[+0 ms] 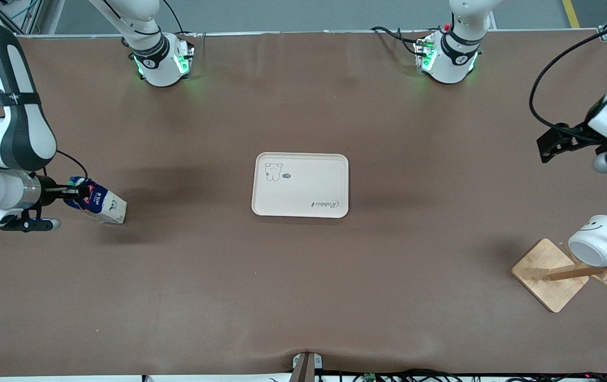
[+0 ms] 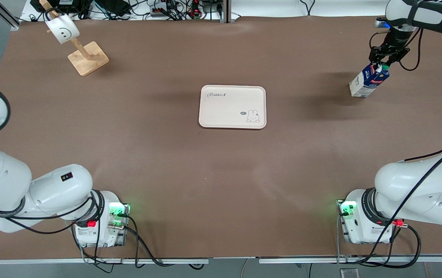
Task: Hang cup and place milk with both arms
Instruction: 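Open the left gripper and raise it while the right gripper carries milk, then lower the milk carton onto the table and open the right gripper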
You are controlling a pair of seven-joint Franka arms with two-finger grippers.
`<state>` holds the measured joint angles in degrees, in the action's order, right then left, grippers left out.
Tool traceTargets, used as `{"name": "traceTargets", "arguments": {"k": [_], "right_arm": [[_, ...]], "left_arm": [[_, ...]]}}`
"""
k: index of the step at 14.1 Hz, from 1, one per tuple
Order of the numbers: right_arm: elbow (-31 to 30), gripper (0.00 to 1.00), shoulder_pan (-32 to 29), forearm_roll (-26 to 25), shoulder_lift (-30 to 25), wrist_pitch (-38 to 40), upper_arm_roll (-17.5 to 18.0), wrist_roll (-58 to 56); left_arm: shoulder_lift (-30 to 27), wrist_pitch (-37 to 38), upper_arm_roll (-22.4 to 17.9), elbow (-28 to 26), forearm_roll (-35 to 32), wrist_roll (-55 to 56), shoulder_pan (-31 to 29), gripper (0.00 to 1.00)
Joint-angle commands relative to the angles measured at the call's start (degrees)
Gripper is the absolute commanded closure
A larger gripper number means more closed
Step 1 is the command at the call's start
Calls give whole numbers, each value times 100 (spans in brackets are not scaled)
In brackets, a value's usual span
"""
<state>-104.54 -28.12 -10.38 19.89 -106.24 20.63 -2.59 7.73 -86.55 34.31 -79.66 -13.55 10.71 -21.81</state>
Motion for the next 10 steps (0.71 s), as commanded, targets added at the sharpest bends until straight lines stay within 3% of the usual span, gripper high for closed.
{"name": "traceTargets", "arguments": {"k": [1,2,3,4,6,10], "right_arm": [[-426,54,-159,-122,-205,-240,100,-67],[-426,20,-167,-122,-205,-240,99,-84],[-426,17,-185,-122,-187,-240,99,-180],[-426,6,-202,-122,-170,-257,108,-268],[-409,0,-238,-122,-161,-257,100,-278],[-348,0,-220,-96,-152,-91,117,-260]], "left_arm": [[-298,76,-1222,-137,448,-86,993,0],[-394,76,-1364,-207,572,-173,1021,0],[-482,76,-1505,-312,677,-279,1126,0],[-622,76,-1810,-444,765,-323,1336,0],[-851,59,-2321,-699,1020,-350,1662,0],[-1238,-204,-2719,-1235,1153,-789,1856,0]]}}
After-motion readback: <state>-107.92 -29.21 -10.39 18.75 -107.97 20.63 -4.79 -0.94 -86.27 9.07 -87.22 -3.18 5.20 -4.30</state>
